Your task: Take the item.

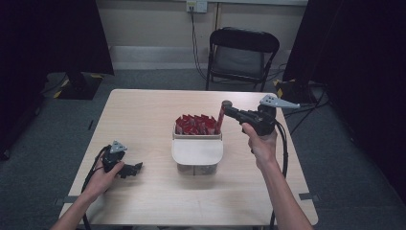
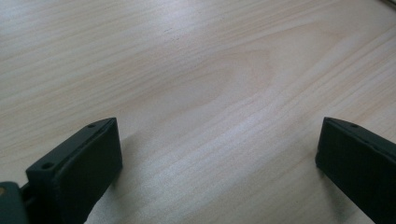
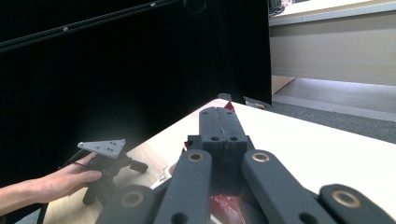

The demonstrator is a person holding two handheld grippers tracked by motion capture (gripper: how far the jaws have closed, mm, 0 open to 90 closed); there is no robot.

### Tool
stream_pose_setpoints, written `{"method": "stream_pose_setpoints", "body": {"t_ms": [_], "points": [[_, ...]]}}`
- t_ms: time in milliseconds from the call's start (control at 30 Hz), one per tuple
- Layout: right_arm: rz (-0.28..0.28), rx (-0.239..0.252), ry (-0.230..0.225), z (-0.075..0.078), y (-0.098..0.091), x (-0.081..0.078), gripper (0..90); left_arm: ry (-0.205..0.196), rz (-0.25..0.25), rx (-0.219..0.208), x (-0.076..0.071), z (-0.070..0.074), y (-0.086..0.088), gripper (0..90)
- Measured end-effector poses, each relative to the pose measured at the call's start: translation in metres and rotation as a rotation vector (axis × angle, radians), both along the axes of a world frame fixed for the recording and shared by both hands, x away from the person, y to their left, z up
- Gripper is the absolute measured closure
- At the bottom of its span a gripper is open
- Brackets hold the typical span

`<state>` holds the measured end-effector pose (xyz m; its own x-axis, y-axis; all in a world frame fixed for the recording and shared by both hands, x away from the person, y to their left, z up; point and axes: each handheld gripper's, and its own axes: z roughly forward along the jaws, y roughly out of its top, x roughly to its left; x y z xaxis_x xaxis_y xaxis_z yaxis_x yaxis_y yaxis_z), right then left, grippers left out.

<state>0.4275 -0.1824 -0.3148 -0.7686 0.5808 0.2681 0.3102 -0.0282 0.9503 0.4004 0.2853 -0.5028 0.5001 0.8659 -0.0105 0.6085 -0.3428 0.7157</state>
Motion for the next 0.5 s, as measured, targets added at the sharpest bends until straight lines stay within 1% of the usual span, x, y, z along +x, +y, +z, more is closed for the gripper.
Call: {"method": "stream_pose_setpoints", "body": {"t_ms": [133, 333, 500], "points": [[0.005, 0.006, -0.007, 0.003, 0.001, -0.001, 90.0, 0.0, -0.001, 0.0, 0.0, 0.0, 0.0, 0.0], [0.007, 0.019, -0.032, 0.012, 0.001, -0.006, 90.0, 0.001, -0.002, 0.002, 0.0, 0.0, 0.0, 0.0], [0.004, 0.026, -0.043, 0.015, -0.001, -0.007, 90.0, 0.001, -0.003, 0.002, 0.0, 0.0, 0.0, 0.0]]}}
